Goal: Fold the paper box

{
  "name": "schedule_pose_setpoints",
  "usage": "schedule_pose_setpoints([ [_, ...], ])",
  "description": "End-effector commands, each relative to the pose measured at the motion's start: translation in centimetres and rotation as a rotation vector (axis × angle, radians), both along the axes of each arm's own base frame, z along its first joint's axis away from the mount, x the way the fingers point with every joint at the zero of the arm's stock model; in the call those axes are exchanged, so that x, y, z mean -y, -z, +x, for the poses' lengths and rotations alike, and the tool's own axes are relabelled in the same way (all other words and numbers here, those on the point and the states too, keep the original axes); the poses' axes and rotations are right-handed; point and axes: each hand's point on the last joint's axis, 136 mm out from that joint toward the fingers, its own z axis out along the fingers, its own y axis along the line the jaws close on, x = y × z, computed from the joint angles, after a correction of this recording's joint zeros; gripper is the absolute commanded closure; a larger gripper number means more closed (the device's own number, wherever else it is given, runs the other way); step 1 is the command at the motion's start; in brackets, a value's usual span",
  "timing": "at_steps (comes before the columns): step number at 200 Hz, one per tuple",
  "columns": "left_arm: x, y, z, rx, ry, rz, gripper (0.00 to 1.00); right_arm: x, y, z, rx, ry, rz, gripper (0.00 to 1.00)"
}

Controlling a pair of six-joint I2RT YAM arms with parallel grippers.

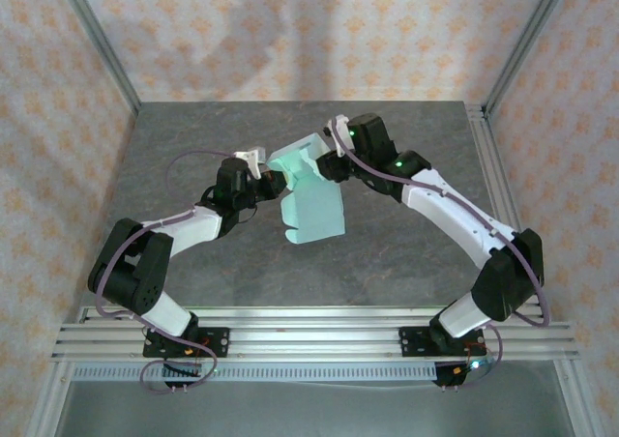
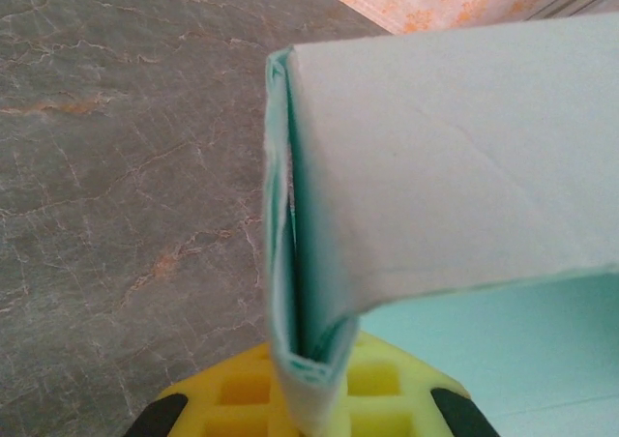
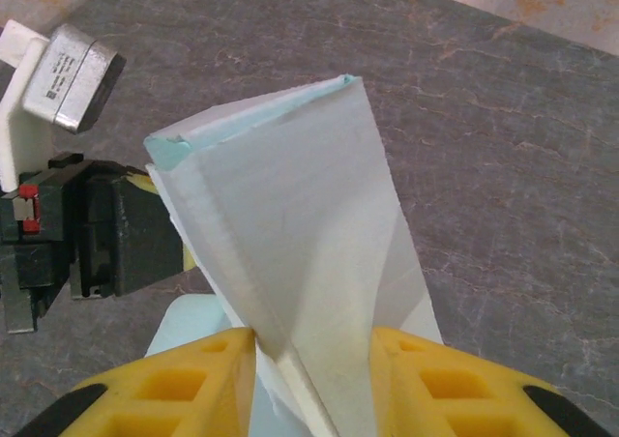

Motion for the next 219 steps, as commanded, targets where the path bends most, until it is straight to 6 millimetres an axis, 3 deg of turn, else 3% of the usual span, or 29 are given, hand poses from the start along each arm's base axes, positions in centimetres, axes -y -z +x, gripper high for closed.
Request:
schedule_pose_setpoints([
  [1,1.0,-2.9,0.2,0.089,0.050,-0.023,1.00,0.9,-0.6,0.9,0.030,0.060,-0.046,0.66],
  [104,1.0,-3.1,0.2,0.093,0.051,-0.025,1.00,0.2,1.0,1.1,0.045,0.051,-0.122,0.70],
  [219,1.0,-3.4,0.0,0.100,0.054,-0.028,1.00,0.4,2.8,2.7,0.144,0.186,-0.365,0.80],
])
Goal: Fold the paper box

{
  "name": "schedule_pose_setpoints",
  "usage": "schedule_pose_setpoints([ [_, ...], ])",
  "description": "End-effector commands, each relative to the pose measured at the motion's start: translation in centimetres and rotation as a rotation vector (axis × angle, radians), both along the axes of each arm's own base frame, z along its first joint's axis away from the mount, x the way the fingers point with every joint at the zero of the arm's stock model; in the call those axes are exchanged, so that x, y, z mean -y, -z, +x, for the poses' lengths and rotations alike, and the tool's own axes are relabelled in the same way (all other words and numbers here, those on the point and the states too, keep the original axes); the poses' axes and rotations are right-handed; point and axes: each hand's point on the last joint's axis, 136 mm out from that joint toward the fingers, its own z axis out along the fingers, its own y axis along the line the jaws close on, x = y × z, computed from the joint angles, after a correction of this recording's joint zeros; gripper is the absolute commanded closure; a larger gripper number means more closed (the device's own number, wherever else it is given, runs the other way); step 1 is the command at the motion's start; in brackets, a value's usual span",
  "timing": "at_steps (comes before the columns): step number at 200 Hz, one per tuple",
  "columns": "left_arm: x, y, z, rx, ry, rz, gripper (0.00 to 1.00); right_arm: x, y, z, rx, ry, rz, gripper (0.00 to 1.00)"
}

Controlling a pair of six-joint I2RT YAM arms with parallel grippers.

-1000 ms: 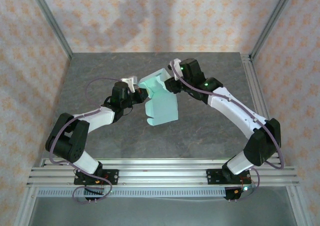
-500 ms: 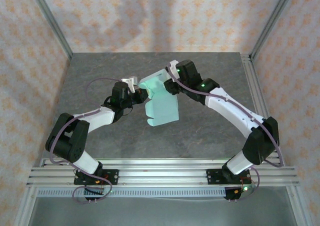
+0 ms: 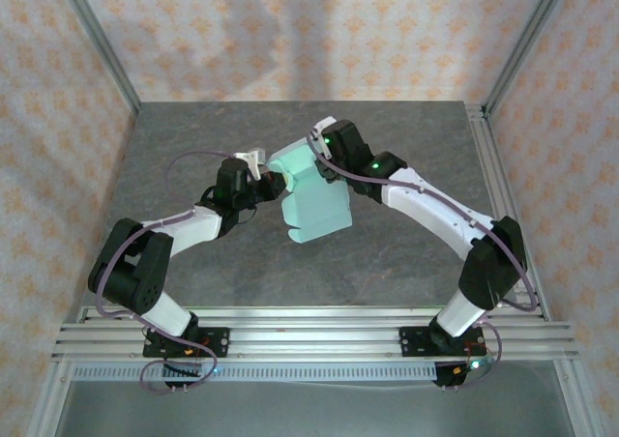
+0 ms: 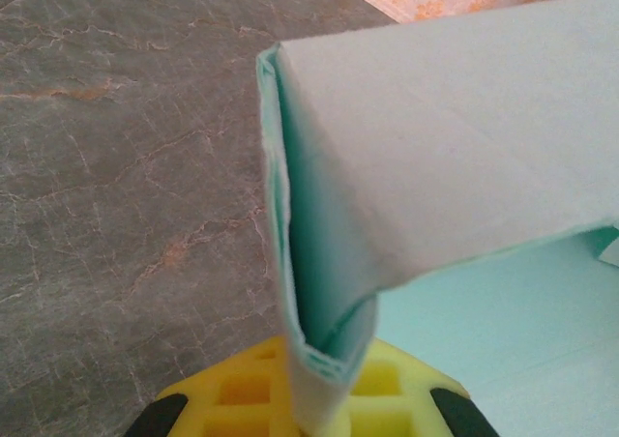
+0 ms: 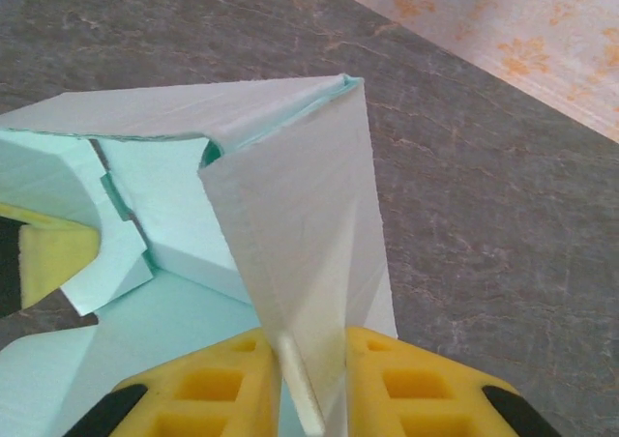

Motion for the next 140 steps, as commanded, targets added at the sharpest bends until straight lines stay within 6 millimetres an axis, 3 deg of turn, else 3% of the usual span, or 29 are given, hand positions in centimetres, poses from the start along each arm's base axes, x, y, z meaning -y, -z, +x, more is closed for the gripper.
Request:
schedule_pose_setpoints([
  [1,1.1,-3.9,0.3,0.122,0.052,-0.036,1.00,0.0,0.8,0.5,0.018,0.041,-0.091,0.80],
  [38,1.0,-4.0,0.2,0.124,0.051,-0.036,1.00,-0.6,1.7,0.8,0.055,0.086,-0.180,0.83],
  [103,1.0,-4.1,0.1,0.123,0.055,-0.029,1.00,-0.1,2.3,1.7,0.108,0.207,-0.268,0.86],
  [140,1.1,-4.2,0.2,0.123,0.055,-0.033,1.00,0.0,2.2,2.2,0.160,0.269,-0.372,0.93],
])
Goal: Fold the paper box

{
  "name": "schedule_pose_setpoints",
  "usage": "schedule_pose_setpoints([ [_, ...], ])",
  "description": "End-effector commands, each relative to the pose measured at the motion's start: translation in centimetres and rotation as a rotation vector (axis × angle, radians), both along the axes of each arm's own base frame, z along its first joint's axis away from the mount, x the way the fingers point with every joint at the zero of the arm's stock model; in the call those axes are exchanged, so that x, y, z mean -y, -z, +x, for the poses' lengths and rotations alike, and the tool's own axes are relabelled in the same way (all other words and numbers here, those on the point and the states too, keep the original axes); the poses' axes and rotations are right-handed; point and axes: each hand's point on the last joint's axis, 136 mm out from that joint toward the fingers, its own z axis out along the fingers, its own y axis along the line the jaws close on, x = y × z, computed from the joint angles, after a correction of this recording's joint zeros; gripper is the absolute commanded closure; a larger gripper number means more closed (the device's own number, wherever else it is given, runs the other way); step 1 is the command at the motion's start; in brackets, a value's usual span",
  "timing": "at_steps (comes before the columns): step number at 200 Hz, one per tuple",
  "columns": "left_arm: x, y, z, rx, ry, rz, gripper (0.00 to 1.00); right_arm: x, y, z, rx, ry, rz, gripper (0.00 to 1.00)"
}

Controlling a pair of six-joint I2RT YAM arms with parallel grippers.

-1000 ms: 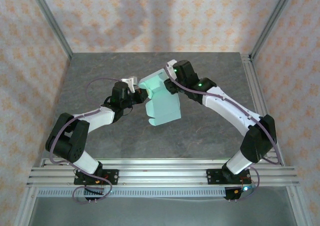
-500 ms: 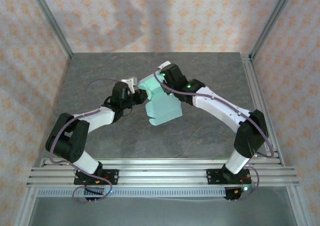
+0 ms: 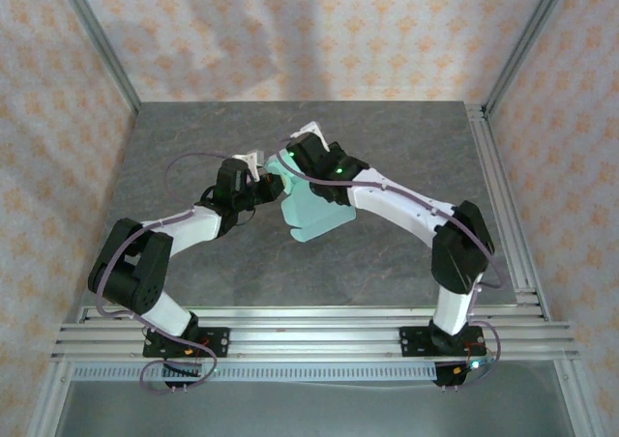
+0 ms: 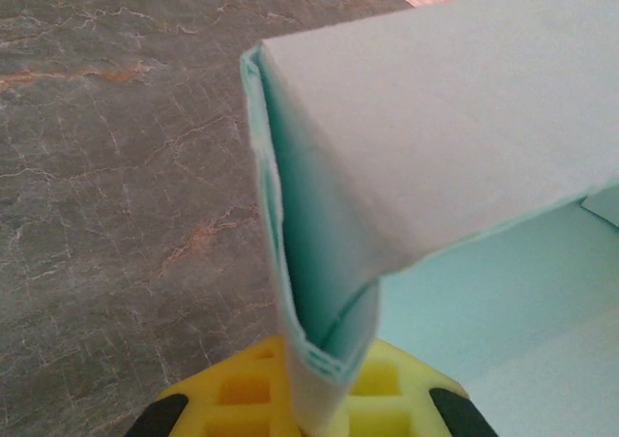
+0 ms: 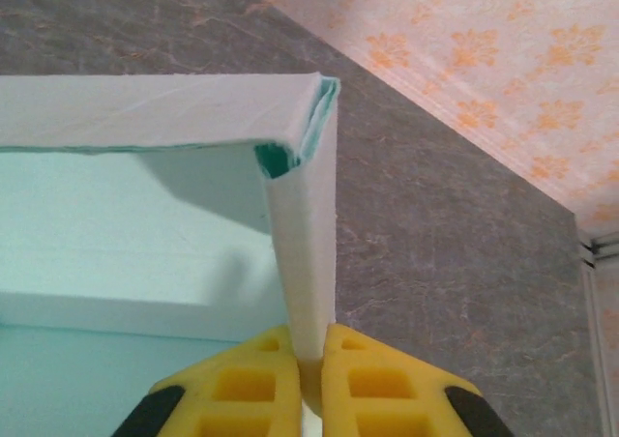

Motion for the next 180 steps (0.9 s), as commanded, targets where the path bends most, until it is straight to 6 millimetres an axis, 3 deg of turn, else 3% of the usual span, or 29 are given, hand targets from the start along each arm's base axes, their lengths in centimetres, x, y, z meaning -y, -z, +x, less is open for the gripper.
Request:
schedule_pose_setpoints([
  [1,1.7,-5.1,0.3,0.157,0.075,-0.052,1.00,0.3,0.6,0.1,0.019,0.059,-0.095,0.94],
  [29,1.6,-4.9,0.3,0.154,0.076,-0.048,1.00,-0.2,1.0,0.4,0.025,0.068,-0.109,0.94],
  [126,1.5,-4.8,0.0,0.155,0.075,-0.039,1.00,-1.0,2.4,0.7,0.010,0.047,-0.107,0.77],
  [180,1.3,-4.8,-0.2,0.158,0.073,-0.033,1.00,-1.1,2.7,1.0,0.007,0.045,-0.131,0.80],
])
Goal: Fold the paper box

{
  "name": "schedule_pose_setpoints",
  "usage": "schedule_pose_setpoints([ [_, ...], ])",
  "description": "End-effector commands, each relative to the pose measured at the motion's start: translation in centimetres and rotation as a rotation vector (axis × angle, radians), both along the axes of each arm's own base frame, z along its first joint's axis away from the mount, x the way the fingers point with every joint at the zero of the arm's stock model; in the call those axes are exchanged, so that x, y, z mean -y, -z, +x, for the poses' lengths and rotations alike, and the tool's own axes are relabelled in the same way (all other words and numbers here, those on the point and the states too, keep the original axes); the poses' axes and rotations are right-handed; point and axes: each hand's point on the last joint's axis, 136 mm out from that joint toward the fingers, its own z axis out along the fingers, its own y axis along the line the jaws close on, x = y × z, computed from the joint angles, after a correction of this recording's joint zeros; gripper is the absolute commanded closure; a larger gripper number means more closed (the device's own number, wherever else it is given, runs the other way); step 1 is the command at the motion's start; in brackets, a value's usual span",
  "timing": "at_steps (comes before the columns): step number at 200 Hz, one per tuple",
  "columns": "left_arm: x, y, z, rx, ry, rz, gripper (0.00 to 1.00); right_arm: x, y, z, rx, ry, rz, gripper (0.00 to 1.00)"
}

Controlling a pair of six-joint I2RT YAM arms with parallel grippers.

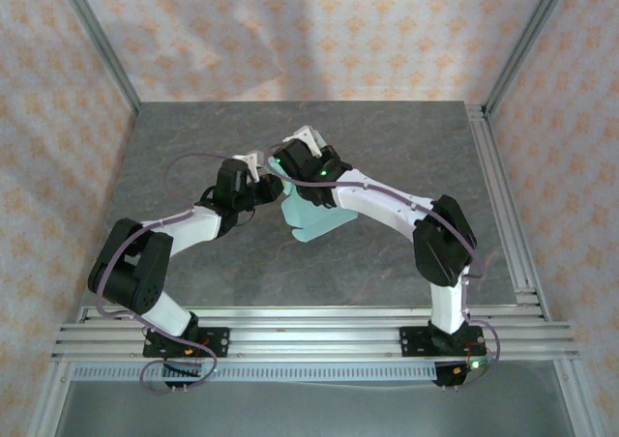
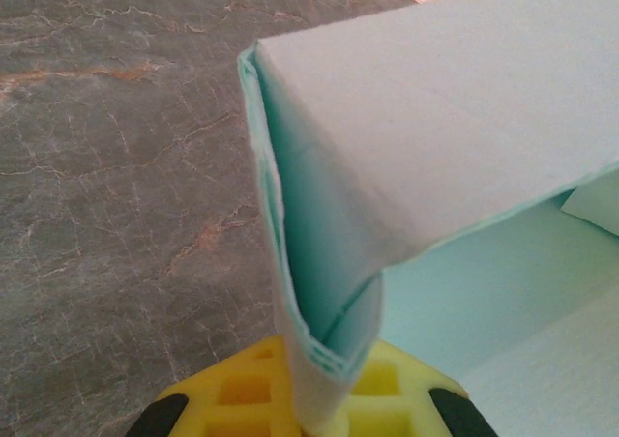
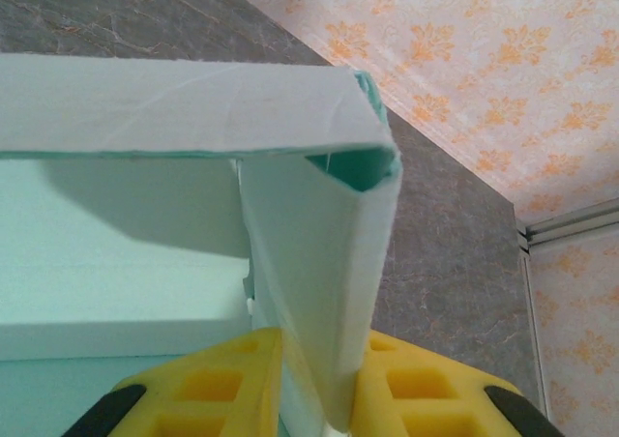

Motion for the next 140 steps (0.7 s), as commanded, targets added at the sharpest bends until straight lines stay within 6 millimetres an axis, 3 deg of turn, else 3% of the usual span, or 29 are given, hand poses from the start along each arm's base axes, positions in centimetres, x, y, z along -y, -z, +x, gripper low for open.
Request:
schedule_pose_setpoints([
  [1,1.50,-5.12,-0.11,0.164,0.077,-0.045,1.00,-0.79,1.24,0.29,-0.029,-0.021,-0.023,0.80],
  [37,1.41,-5.03,-0.18,0.163,0.074,-0.042,1.00,-0.39,1.43,0.51,-0.018,-0.007,-0.073,1.00],
  [67,1.40,-4.97,-0.17,0.162,0.073,-0.043,1.00,0.04,1.25,0.67,0.001,0.015,-0.109,1.00],
  [78,1.42,-5.01,-0.12,0.163,0.073,-0.045,1.00,-0.03,1.25,0.71,0.005,0.015,-0.102,0.88],
  [93,1.43,-5.03,-0.12,0.163,0.073,-0.046,1.00,-0.06,1.48,0.84,0.005,0.016,-0.103,0.83],
  [140,1.34,-4.95,-0.19,0.162,0.072,-0.041,1.00,-0.08,2.00,1.08,-0.003,0.017,-0.117,0.83],
])
